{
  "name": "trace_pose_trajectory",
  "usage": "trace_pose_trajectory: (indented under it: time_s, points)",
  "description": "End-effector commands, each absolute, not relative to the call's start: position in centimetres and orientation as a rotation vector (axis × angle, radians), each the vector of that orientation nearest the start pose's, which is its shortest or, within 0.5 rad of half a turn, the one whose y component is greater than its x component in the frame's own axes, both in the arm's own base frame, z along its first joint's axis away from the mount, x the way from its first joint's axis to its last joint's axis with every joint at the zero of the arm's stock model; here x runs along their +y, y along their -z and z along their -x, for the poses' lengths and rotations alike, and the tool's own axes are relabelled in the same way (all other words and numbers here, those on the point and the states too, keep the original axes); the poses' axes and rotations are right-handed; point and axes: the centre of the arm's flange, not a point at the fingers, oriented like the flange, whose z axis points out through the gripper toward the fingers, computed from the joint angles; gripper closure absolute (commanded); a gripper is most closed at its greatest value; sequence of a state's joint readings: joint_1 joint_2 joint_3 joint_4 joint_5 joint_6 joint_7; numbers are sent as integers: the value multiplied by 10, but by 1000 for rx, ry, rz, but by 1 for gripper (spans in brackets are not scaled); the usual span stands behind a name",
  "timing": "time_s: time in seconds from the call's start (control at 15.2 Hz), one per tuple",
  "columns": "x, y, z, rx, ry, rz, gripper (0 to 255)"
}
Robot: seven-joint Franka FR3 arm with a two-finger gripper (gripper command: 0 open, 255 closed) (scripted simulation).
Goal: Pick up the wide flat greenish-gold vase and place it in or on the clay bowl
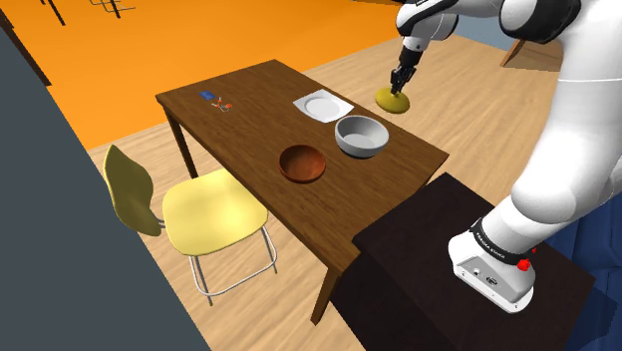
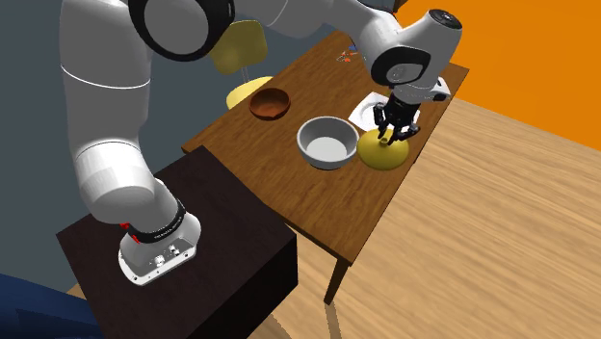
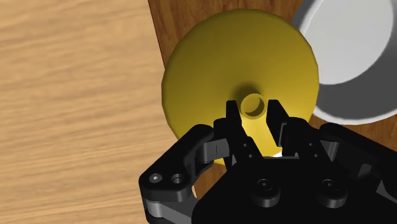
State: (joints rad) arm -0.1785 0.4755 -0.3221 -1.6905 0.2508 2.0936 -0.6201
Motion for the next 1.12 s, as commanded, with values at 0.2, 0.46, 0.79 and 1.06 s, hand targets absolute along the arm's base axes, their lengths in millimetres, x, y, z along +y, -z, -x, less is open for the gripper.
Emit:
trace_pose_trajectory:
  time_s: [0.2, 0.46, 0.79, 1.06]
  points:
    - [-288, -354, -598, -29, 0, 3061, 255]
    - [-236, -359, -595, -29, 0, 3061, 255]
    - [-170, -366, -591, -29, 0, 3061, 255]
    - [-118, -371, -588, -29, 0, 3061, 255]
